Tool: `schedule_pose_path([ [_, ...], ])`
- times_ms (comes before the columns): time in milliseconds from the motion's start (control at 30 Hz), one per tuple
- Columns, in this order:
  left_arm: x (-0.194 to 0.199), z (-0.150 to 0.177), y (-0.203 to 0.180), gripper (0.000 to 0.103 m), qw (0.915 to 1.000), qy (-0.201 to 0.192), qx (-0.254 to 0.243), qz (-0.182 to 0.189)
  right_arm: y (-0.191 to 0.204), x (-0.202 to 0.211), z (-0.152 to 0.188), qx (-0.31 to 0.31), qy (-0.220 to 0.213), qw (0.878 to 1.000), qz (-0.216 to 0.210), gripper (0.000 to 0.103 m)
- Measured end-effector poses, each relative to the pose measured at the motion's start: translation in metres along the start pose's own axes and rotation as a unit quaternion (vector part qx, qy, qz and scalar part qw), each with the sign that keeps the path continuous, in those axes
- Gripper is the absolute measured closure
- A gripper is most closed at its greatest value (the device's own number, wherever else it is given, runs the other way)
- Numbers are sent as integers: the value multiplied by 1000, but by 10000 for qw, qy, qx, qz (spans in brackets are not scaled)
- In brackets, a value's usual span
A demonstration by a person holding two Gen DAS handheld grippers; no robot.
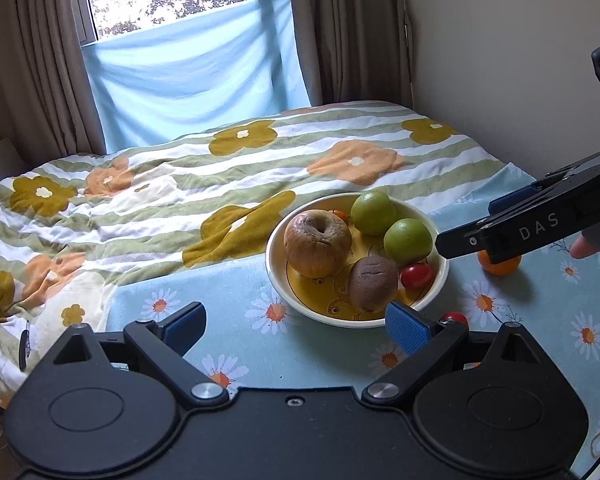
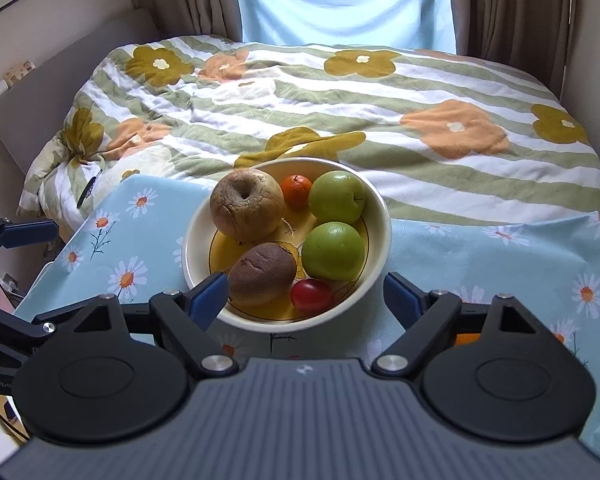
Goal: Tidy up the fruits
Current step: 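Move both tools back toward the large oranges on the tablecloth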
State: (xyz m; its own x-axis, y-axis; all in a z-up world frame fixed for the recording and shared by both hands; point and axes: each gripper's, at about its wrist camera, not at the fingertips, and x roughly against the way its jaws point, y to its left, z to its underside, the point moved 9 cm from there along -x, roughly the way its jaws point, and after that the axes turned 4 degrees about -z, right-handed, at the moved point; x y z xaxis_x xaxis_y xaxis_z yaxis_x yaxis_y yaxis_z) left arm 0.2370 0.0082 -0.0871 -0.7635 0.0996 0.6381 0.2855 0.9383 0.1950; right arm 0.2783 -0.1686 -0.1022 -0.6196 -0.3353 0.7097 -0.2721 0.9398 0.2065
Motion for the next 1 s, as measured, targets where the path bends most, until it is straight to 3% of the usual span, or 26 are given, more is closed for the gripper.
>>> schedule_pose_path([
  [367, 42, -20, -11, 4, 9996, -184, 208, 56, -14, 67, 5, -14, -356, 9986, 385, 0],
  [500, 56, -25, -19, 4, 9992, -265, 276, -102, -28, 88, 6, 92, -512, 9971, 550, 0],
  [1000, 106, -15, -69, 3, 9934, -329, 673, -872, -52, 152, 16, 469, -714, 9963, -88, 0],
])
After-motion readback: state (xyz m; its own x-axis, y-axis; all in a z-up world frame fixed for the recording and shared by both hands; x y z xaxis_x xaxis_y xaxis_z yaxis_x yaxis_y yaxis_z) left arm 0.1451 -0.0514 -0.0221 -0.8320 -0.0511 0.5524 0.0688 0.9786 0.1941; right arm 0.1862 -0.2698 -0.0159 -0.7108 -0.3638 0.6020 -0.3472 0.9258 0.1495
